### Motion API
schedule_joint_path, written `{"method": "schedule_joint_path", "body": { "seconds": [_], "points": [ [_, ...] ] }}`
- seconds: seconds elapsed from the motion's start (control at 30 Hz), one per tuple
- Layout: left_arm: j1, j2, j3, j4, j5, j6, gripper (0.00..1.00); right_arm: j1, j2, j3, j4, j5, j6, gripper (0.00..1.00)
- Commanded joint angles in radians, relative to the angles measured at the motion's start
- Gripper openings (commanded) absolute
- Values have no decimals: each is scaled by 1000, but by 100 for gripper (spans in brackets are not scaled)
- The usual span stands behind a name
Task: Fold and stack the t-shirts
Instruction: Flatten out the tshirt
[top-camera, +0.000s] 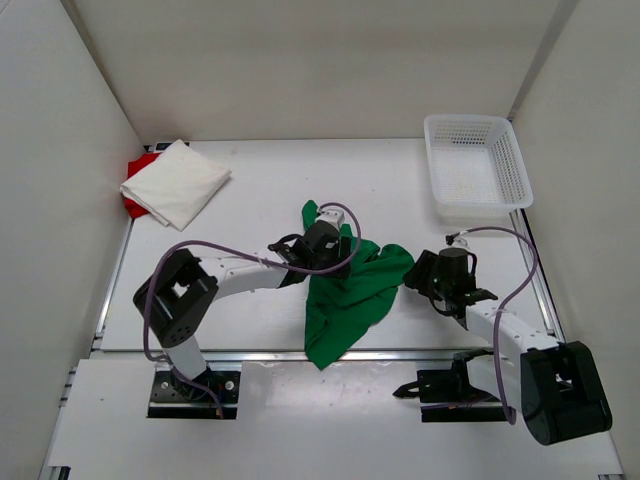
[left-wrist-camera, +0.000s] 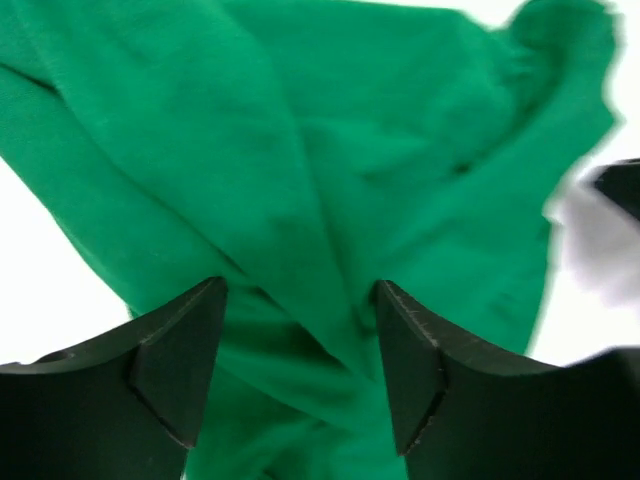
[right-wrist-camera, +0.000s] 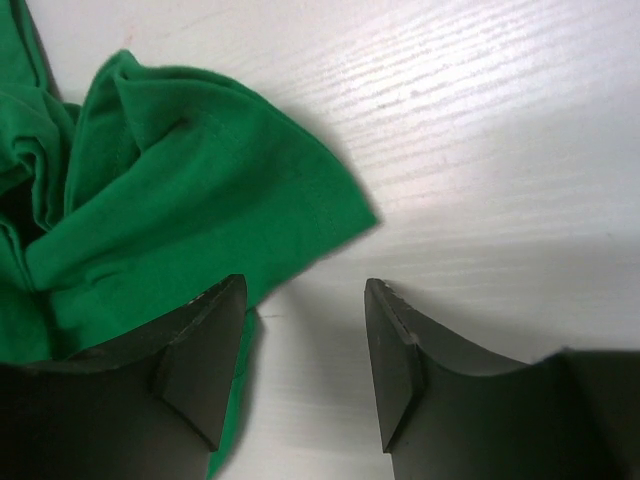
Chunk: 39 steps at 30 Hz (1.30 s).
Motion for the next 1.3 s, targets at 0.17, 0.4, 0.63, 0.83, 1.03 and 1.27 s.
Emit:
{"method": "schedule_joint_path", "body": {
  "seconds": [0.17,0.4,0.63,0.83,1.03,1.27],
  "points": [
    [14,88,98,-52,-53,23,36,-16,108,11,106,7,12,38],
    [48,47,105,-66,-75,4,0,-2,205,62,134,-5,31,0],
    [155,-124,19,-67,86,0,0,10,73,129,106,78,20,0],
    [319,-285,-88,-16,315,-39,1,31,45,171,86,73,11,1],
    [412,-334,-145,28,419,-60,0,62,-2,192,86,53,0,0],
    [407,-342,-94,31,404,-77,7,169,44,217,45,-43,-23,9]
  ]
}}
